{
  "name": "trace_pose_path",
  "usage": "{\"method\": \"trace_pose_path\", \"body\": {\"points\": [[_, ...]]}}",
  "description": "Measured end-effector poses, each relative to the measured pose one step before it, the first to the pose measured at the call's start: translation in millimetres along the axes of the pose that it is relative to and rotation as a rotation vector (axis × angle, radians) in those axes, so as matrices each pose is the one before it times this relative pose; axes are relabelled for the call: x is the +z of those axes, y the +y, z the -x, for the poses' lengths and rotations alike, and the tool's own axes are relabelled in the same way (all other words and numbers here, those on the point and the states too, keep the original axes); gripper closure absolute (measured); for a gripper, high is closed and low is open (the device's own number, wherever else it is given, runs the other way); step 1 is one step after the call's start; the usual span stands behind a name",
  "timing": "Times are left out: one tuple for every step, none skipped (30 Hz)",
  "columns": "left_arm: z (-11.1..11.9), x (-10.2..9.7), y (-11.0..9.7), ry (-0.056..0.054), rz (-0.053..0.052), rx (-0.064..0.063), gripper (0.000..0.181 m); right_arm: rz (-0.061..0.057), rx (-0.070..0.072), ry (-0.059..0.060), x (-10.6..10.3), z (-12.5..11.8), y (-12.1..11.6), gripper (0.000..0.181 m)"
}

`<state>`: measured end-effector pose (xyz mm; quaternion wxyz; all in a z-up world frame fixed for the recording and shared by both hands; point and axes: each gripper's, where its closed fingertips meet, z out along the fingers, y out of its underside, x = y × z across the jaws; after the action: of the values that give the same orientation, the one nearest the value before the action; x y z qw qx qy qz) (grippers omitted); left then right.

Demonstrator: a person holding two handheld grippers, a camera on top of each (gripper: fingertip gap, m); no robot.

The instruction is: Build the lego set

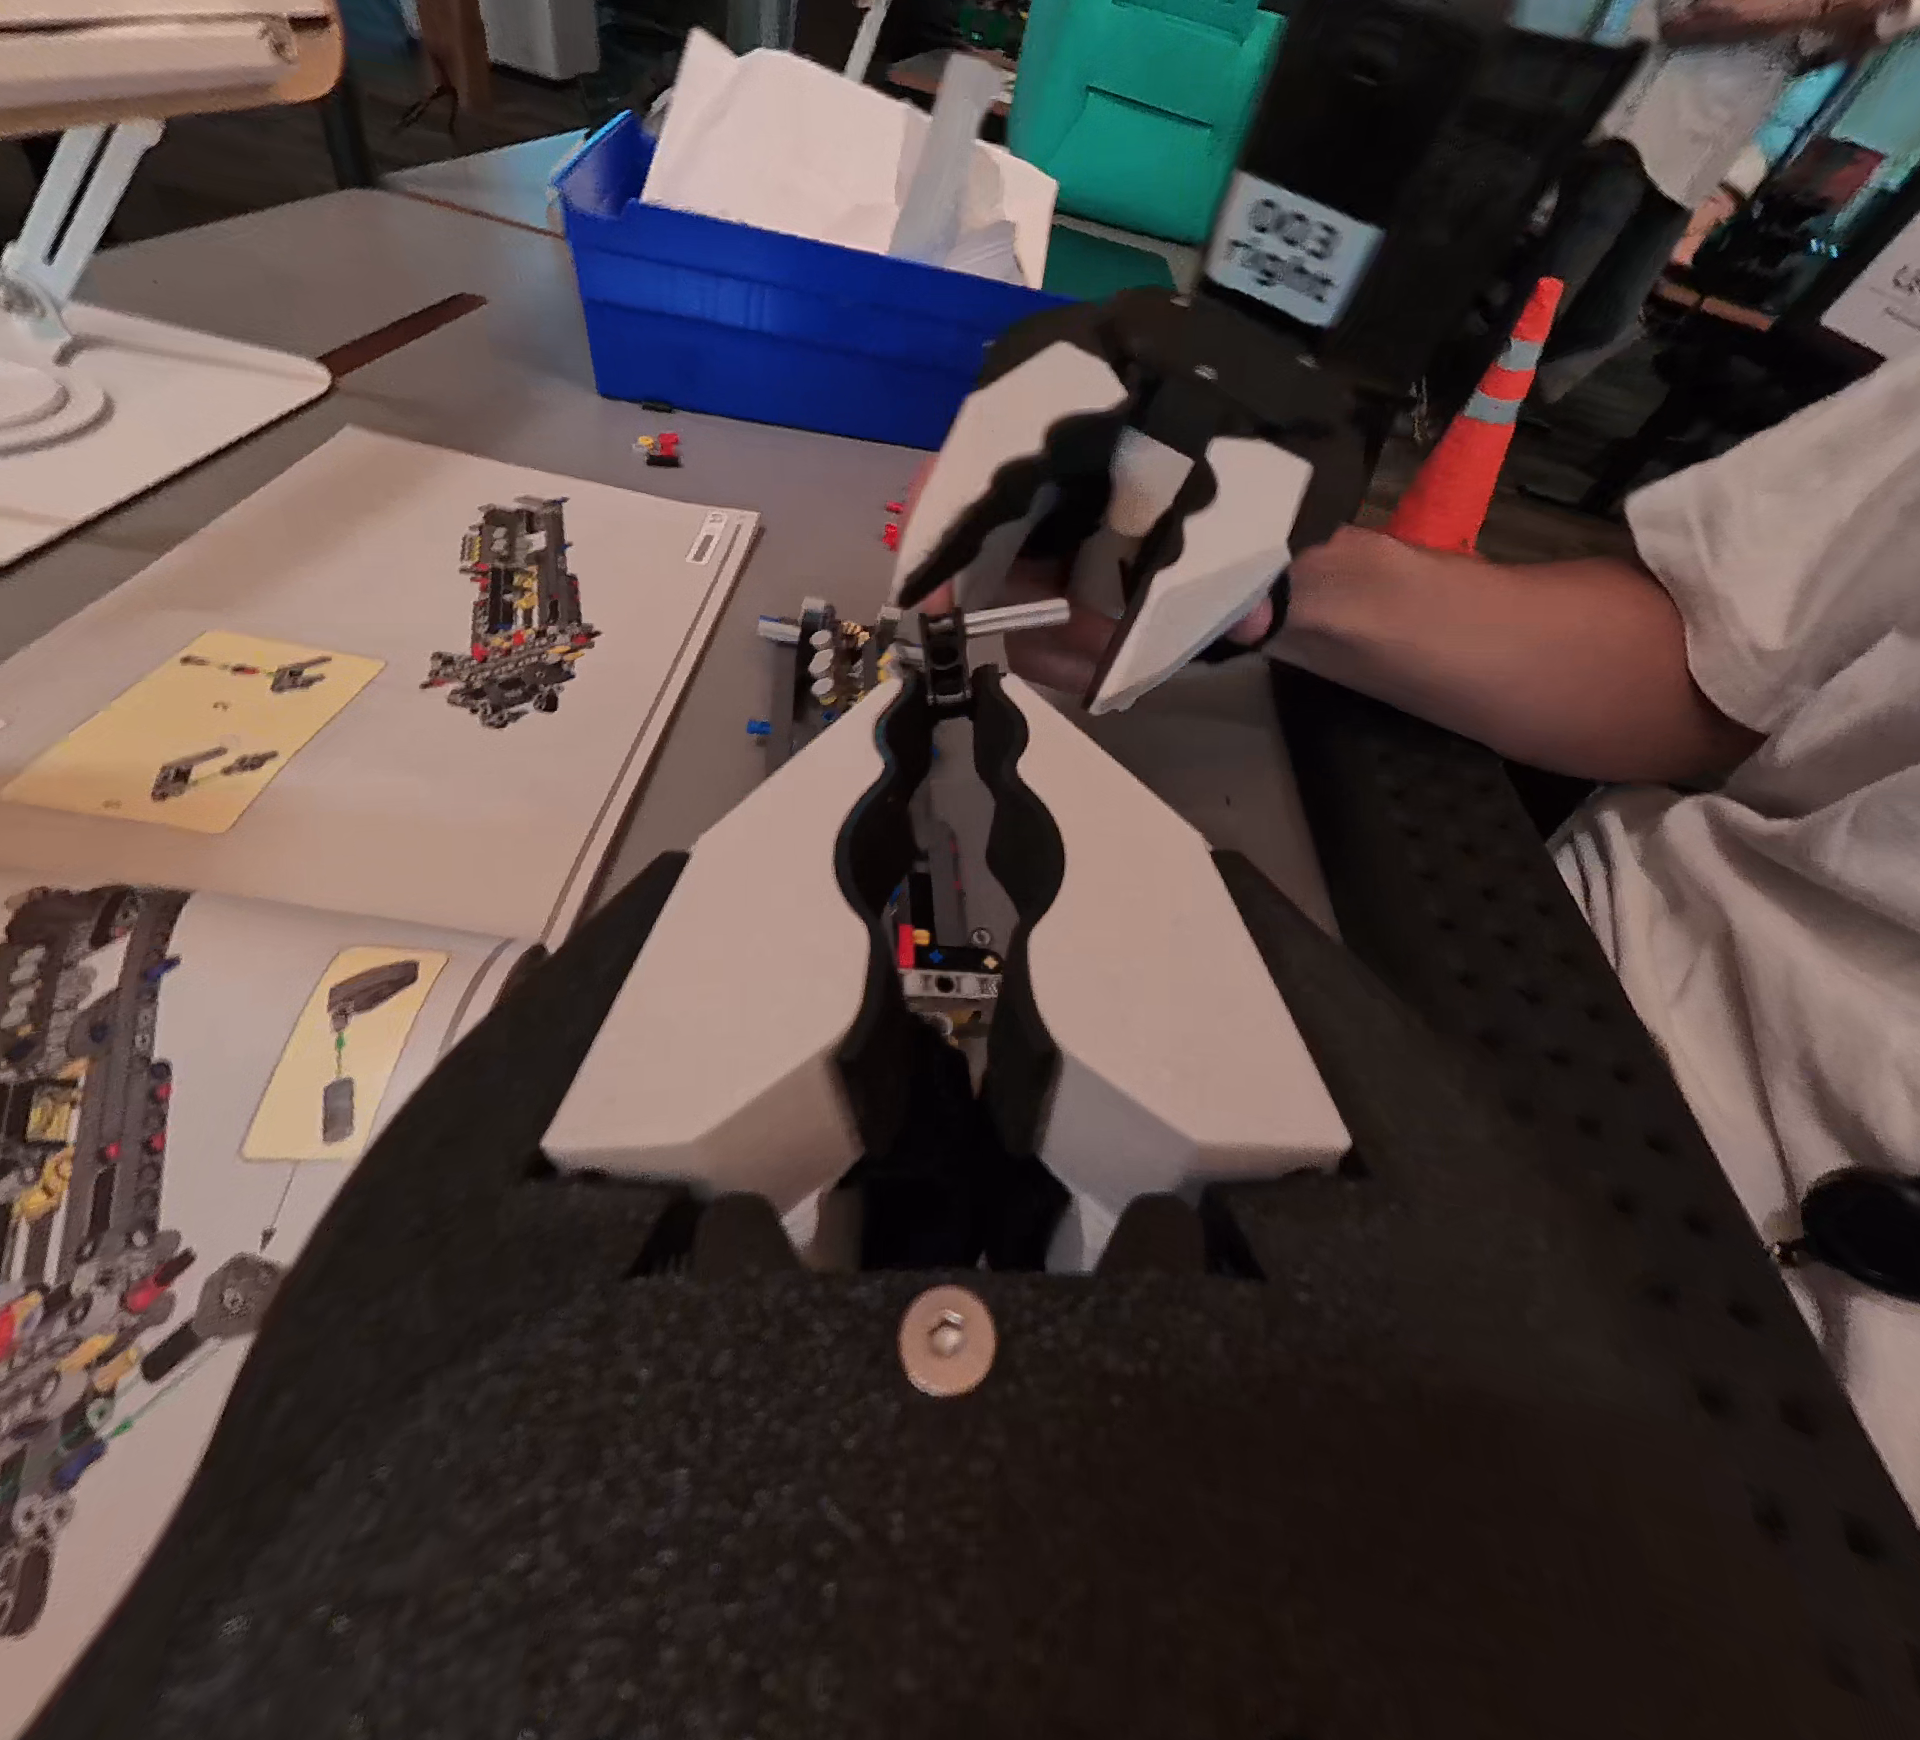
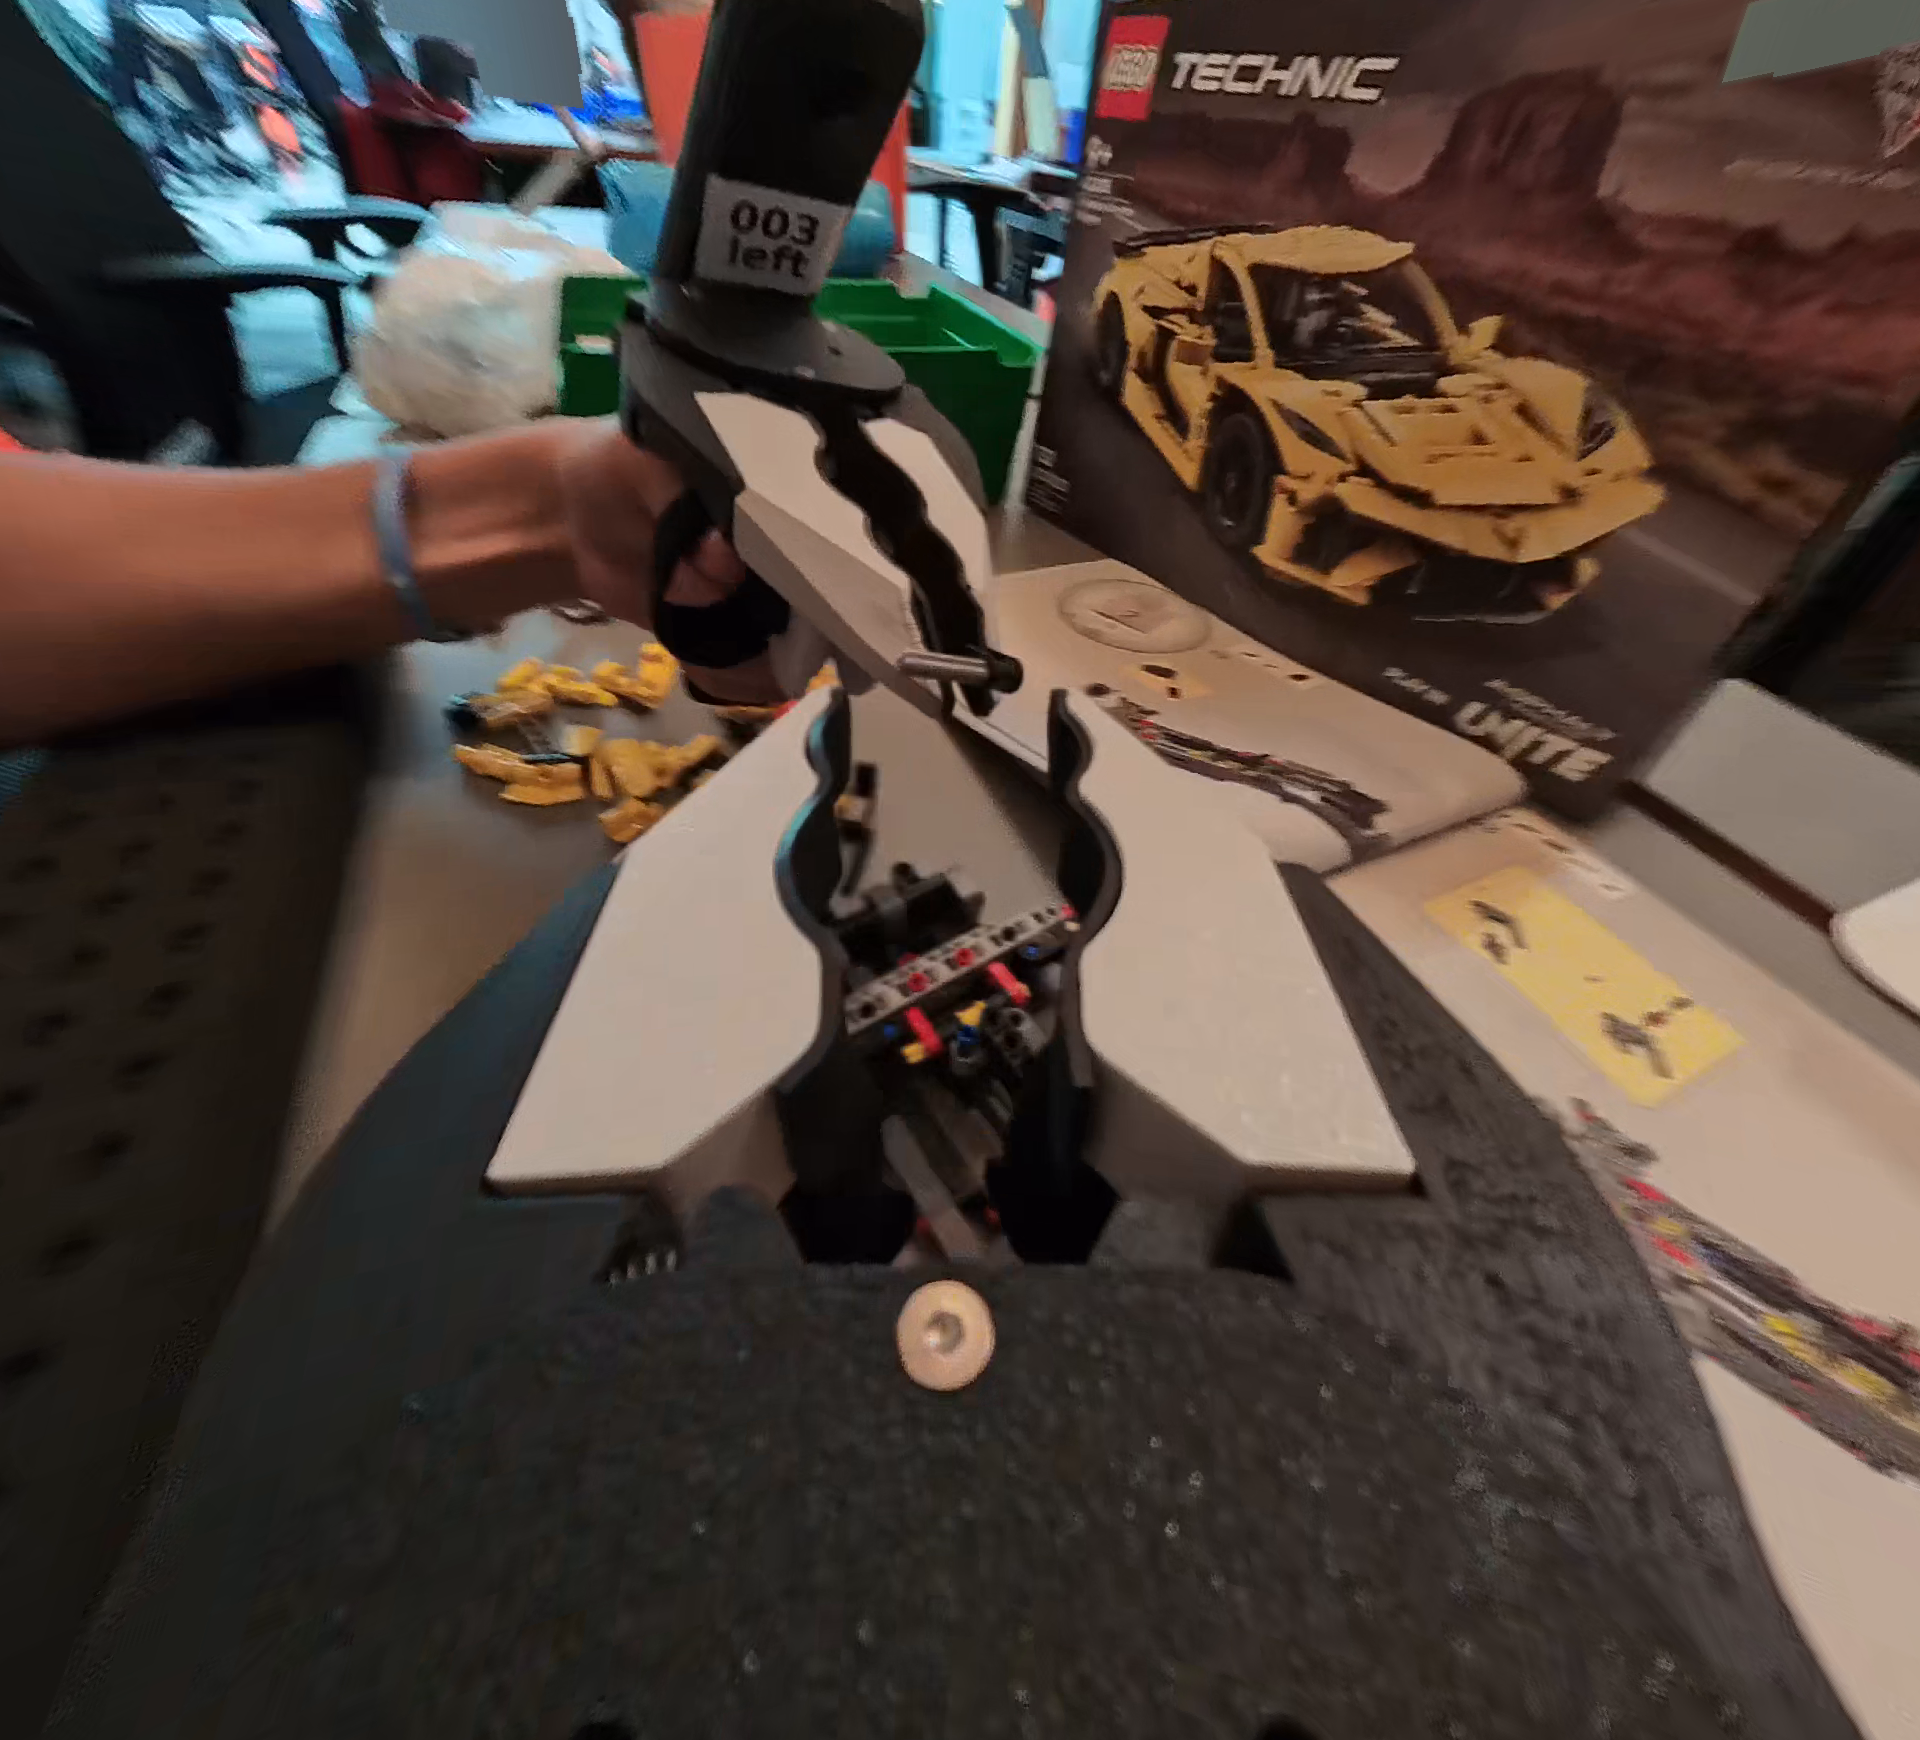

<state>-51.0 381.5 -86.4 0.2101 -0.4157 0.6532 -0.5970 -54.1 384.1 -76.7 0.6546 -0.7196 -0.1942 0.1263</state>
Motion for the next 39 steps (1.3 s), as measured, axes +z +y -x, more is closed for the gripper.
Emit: {"method": "trace_pose_path", "body": {"points": [[-5.3, 0.32, -0.38, 0.0128, 0.0037, 0.0378, 0.175, -0.0236, 0.0542, -0.0677, -2.32, 5.53, -3.53, 0.143], [-4.68, 0.07, -0.44, 0.0095, 0.0024, 0.0368, 0.175, -0.0126, 0.0618, -0.0673, -1.7, 5.24, -1.9, 0.143], [-3.65, 0.04, -0.7, 0.0064, -0.0001, 0.0314, 0.175, 0.0084, 0.0525, -0.0429, -0.43, 2.23, 1.28, 0.139], [-4.23, 0.17, -0.47, 0.0128, 0.0013, 0.0242, 0.175, 0.0049, 0.0328, -0.0331, 0.14, 2.13, 1.2, 0.138], [-4.03, 0.09, -1.67, 0.0138, -0.0062, 0.0181, 0.175, -0.0024, 0.0234, -0.0386, 0.48, 4.56, 0.5, 0.141], [-3.31, 0.07, -2.2, 0.0119, -0.0112, 0.0146, 0.175, -0.0074, 0.0191, -0.0357, 0.76, 4.92, -0.76, 0.143], [-2.6, 0.23, -1.43, 0.0083, -0.0076, 0.0133, 0.175, -0.0066, 0.0154, -0.0211, 0.71, 2.9, -0.68, 0.144], [-1.57, 0.36, -0.11, 0.0044, -0.0005, 0.013, 0.175, 0.0027, 0.012, -0.0294, 0.21, 4.04, 0.64, 0.15], [-0.95, 0.19, 0.62, 0.0014, 0.0029, 0.0095, 0.175, 0.0031, 0.0181, -0.0089, -0.51, 0.81, 0.24, 0.151], [-0.26, 0.21, 0.3, -0.002, 0.0023, 0.0087, 0.175, 0.0013, 0.0078, -0.0074, -0.46, 0.55, -0.06, 0.15], [-0.4, 0.1, -0.27, -0.001, -0.0007, 0.0086, 0.175, -0.0035, 0.0051, -0.0086, -0.47, 1.0, -0.51, 0.149], [-0.69, -0.01, 0.08, 0.0006, 0.0004, 0.0086, 0.175, -0.004, 0.0099, -0.0132, -0.1, 1.42, -0.44, 0.148], [-0.03, -0.22, 0.75, -0.0032, 0.0038, 0.0103, 0.175, -0.0073, 0.0159, -0.0188, -0.05, 1.95, -0.59, 0.144], [0.01, -0.17, 1.68, -0.0017, 0.0098, 0.008, 0.175, -0.0076, 0.0128, -0.0103, -0.26, 0.73, -1.01, 0.141], [-1.19, -0.1, 2.08, 0.007, 0.0115, 0.0023, 0.175, -0.0073, -0.0014, 0.0074, -0.93, -1.21, -1.45, 0.141], [-0.21, 0.05, 0.52, 0.0009, 0.0035, 0.001, 0.175, -0.0068, -0.0152, 0.0082, -0.96, -0.76, -1.36, 0.142], [0.03, 0.22, -0.45, -0.0006, -0.0024, 0.0002, 0.175, -0.0002, -0.0176, -0.0018, -0.47, 1.05, -0.38, 0.146], [-0.72, 0.37, 0.25, 0.004, 0.0018, -0.0009, 0.175, 0.0023, -0.0098, -0.0004, 0.11, 0.83, -0.01, 0.149], [-0.22, 0.63, 0.77, 0.0005, 0.0039, 0.0022, 0.175, 0.0077, -0.0061, -0.0034, 0.72, 1.31, 1.29, 0.151], [-0.12, 0.66, 0.97, 0.0001, 0.0048, 0.0021, 0.175, 0.0168, -0.0035, 0.0042, 1.04, -0.36, 3.16, 0.151], [-0.21, 0.72, 1.98, 0.001, 0.0106, 0.0006, 0.175, 0.0129, -0.0044, 0.0041, 0.4, -0.53, 2.47, 0.151], [0.13, 0.59, 0.9, -0.0001, 0.0034, -0.0002, 0.175, 0.007, -0.0049, 0.0043, -0.19, -0.56, 1.16, 0.151], [-0.62, 0.47, -0.29, 0.0045, -0.0031, -0.0027, 0.175, 0.0021, -0.0028, 0.0046, -0.51, -0.53, -0.03, 0.154], [-0.8, 0.4, -0.22, 0.0046, -0.0002, -0.002, 0.175, 0.0028, -0.0012, -0.0046, -0.35, 0.79, 0.04, 0.154], [-0.25, 0.19, 0.21, 0.0002, 0.0021, 0.002, 0.175, 0.0035, 0.0002, -0.0028, -0.26, 0.27, 0.46, 0.154], [0.0, 0.14, 0.46, -0.0015, 0.0032, 0.0022, 0.175, 0.0033, -0.0035, 0.0024, 0.07, -0.34, 0.6, 0.154], [-0.01, -0.04, 0.2, 0.0003, 0.0016, -0.0006, 0.175, 0.007, -0.0074, 0.0036, 0.16, -0.04, 0.64, 0.154], [-0.16, -0.14, -0.21, 0.0013, -0.0012, -0.0028, 0.175, 0.0032, -0.0081, 0.0008, 0.13, 0.17, 0.09, 0.155], [0.08, -0.13, -0.41, 0.0001, -0.0011, -0.0026, 0.175, 0.0005, -0.0086, -0.0005, 0.11, -0.06, -0.15, 0.155], [-0.33, -0.04, -0.06, 0.0018, 0.0003, -0.0011, 0.175, 0.004, 0.0032, -0.0064, -0.06, 0.32, 0.18, 0.155], [-0.58, 0.14, -0.05, 0.0021, -0.0001, -0.0001, 0.175, 0.0013, 0.0102, -0.0093, -0.23, 0.49, 0.27, 0.155], [-0.79, 0.41, 0.13, 0.0019, 0.0018, 0.0008, 0.175, 0.0034, 0.0019, 0.0029, -0.26, -0.7, 0.49, 0.159], [-0.15, 0.12, -0.42, -0.0024, -0.0015, 0.0043, 0.175, 0.0036, -0.0099, 0.0024, -0.3, 0.11, 0.24, 0.16], [0.16, -0.09, -0.37, -0.0028, -0.0015, 0.0028, 0.175, -0.0011, -0.0142, 0.0049, -0.05, 0.12, -0.08, 0.16], [-0.09, -0.12, -0.34, -0.0014, 0.0003, 0.002, 0.175, -0.0024, -0.0026, 0.0006, 0.13, 0.21, -0.13, 0.16], [-0.3, -0.28, -0.24, 0.0004, 0.0, 0.0016, 0.175, -0.0021, -0.0026, -0.0026, 0.17, 0.44, -0.15, 0.16], [-0.04, -0.26, -0.4, -0.0013, -0.0012, 0.0007, 0.175, -0.0044, -0.0079, 0.0005, 0.0, 0.18, -0.55, 0.16], [0.52, -0.18, -0.81, -0.0028, -0.0036, -0.0013, 0.175, -0.0076, 0.0013, 0.0043, 0.01, -0.66, -1.25, 0.16], [-0.13, -0.27, -1.21, 0.0031, -0.007, -0.0061, 0.175, -0.0098, 0.0164, -0.0047, 0.02, 0.16, -1.74, 0.16]]}}
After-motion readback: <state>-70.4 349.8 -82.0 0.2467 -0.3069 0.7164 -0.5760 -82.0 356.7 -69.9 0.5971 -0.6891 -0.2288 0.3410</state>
